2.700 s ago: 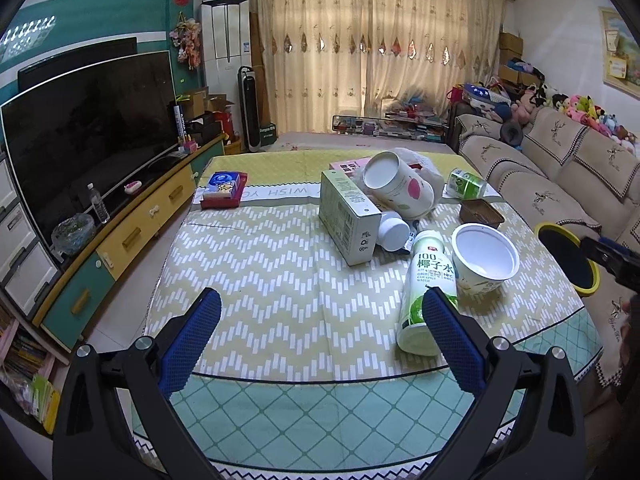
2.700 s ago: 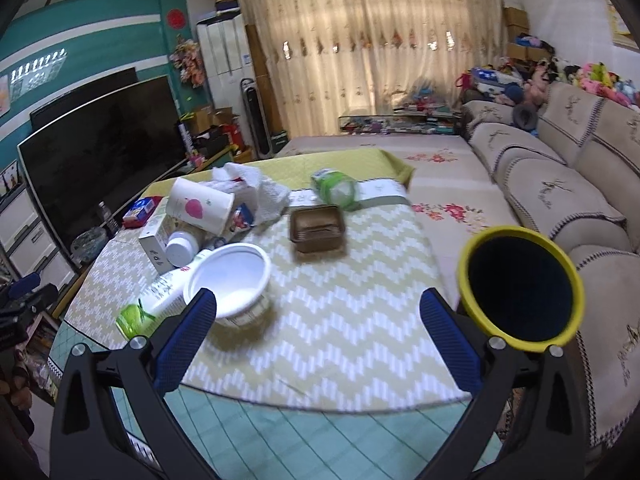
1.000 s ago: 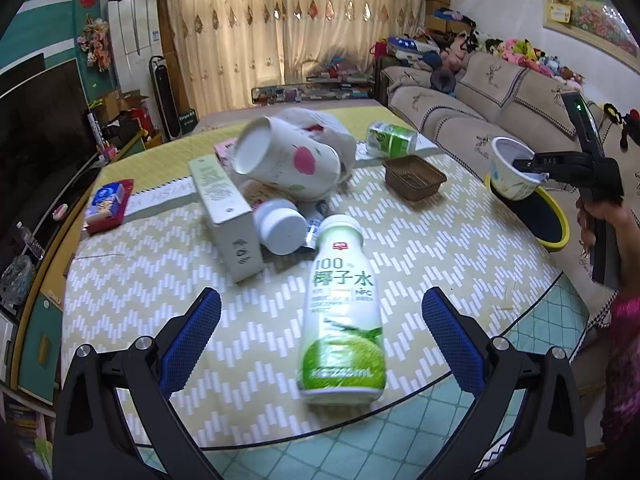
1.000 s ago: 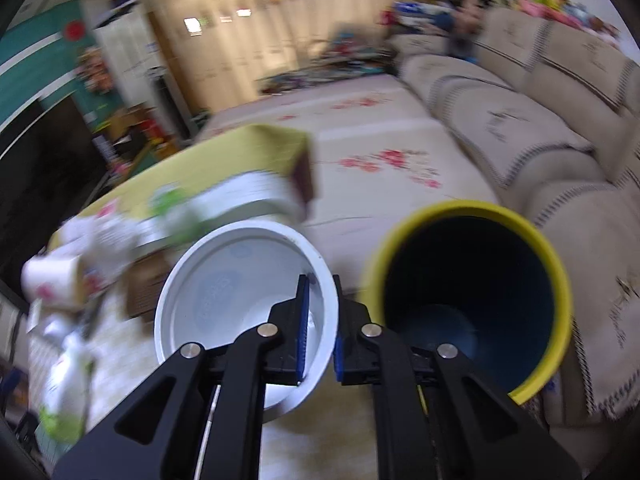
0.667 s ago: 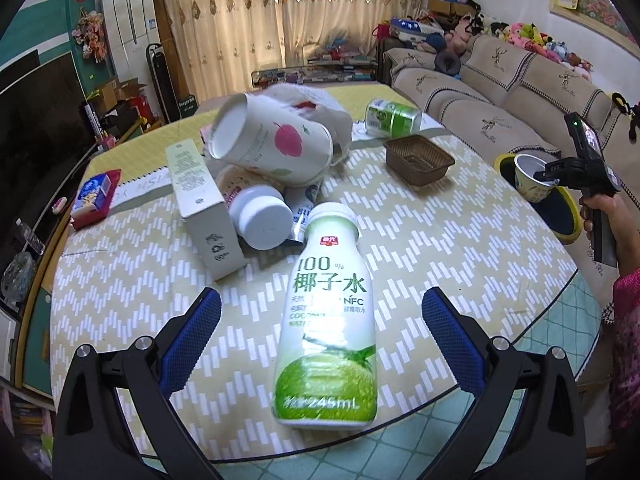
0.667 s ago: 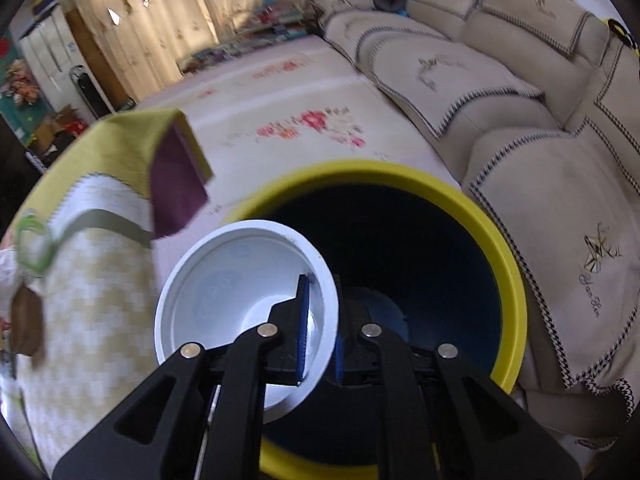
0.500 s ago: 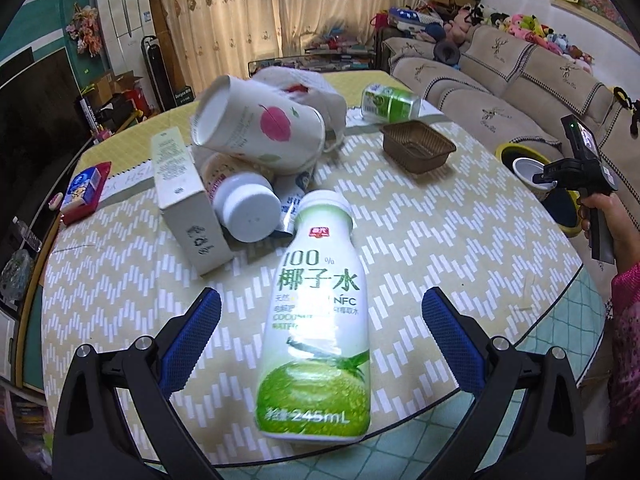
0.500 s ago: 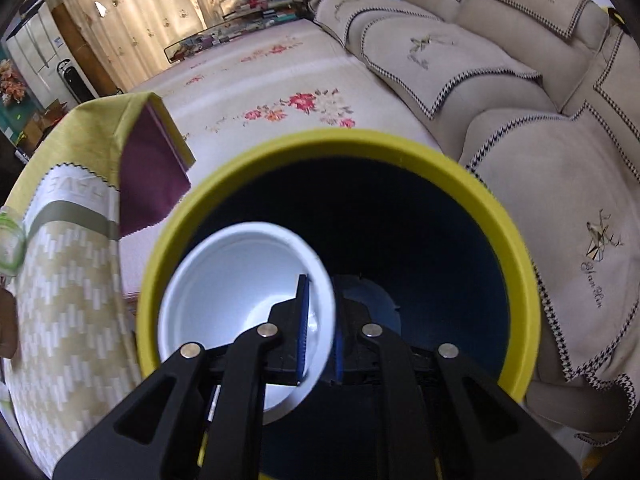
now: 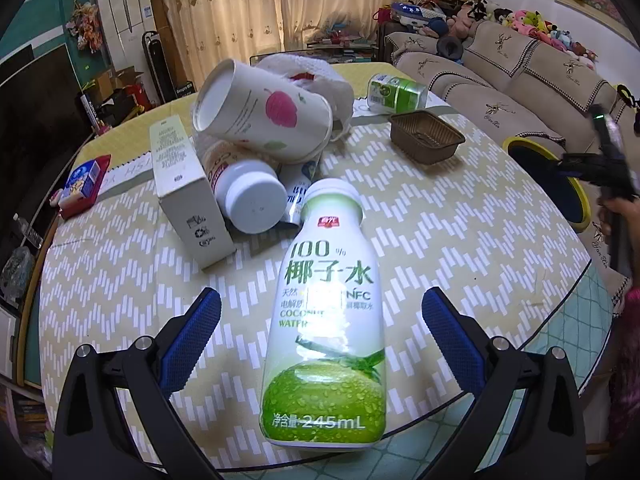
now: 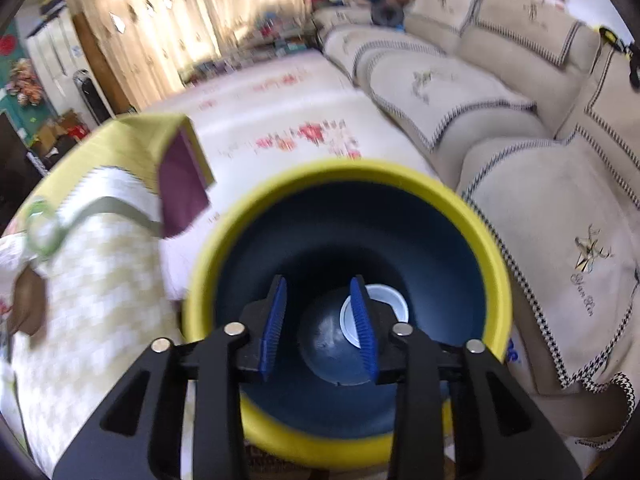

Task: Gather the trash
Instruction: 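Carry the bowl over the yellow-rimmed bin and open the right gripper, then grasp the coconut-water bottle with the left gripper while the right gripper withdraws, then carry the bottle over the bin and open the left gripper, then grasp the brown plastic tray edge with the right gripper, then carry the tray over the bin and open the right gripper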

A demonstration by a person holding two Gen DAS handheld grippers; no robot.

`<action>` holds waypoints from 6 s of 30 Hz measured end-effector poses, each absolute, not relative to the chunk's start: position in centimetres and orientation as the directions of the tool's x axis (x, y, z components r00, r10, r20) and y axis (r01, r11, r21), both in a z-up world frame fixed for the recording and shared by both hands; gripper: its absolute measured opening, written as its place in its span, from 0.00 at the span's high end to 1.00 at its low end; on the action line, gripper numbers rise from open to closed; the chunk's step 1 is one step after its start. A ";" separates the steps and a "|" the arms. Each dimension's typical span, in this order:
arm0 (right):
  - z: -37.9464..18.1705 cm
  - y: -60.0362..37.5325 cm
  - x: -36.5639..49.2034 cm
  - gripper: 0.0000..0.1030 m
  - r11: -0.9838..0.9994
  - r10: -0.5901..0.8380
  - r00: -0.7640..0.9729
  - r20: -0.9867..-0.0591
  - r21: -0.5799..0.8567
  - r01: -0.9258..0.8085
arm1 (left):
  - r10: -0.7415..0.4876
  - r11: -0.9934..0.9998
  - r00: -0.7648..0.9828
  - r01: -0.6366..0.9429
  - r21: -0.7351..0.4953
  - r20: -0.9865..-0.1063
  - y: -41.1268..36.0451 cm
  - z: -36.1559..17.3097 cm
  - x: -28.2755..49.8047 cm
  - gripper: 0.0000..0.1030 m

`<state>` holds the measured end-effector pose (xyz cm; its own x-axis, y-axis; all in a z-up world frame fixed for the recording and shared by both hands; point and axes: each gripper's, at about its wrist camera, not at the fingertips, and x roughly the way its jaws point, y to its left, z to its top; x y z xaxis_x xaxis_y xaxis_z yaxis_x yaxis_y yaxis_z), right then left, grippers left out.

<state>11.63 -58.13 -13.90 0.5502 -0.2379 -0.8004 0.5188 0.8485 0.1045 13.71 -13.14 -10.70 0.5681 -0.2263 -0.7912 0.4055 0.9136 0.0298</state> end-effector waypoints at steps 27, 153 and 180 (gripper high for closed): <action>-10.2 -49.0 4.1 0.48 0.917 -0.204 0.682 -0.702 0.107 0.385 | -0.270 0.899 0.509 0.437 -0.025 -0.817 -13.1 -12.0 14.7 0.50; -10.6 -40.6 18.5 0.95 0.975 0.016 0.649 -0.760 0.156 0.159 | -0.309 0.937 0.800 0.349 -0.020 -0.515 -3.1 -8.1 20.4 0.05; -14.0 -59.1 13.3 0.95 0.781 -0.294 0.532 -0.794 0.122 0.613 | -0.310 0.935 0.804 0.354 -0.010 -0.507 -3.4 -8.0 20.2 0.05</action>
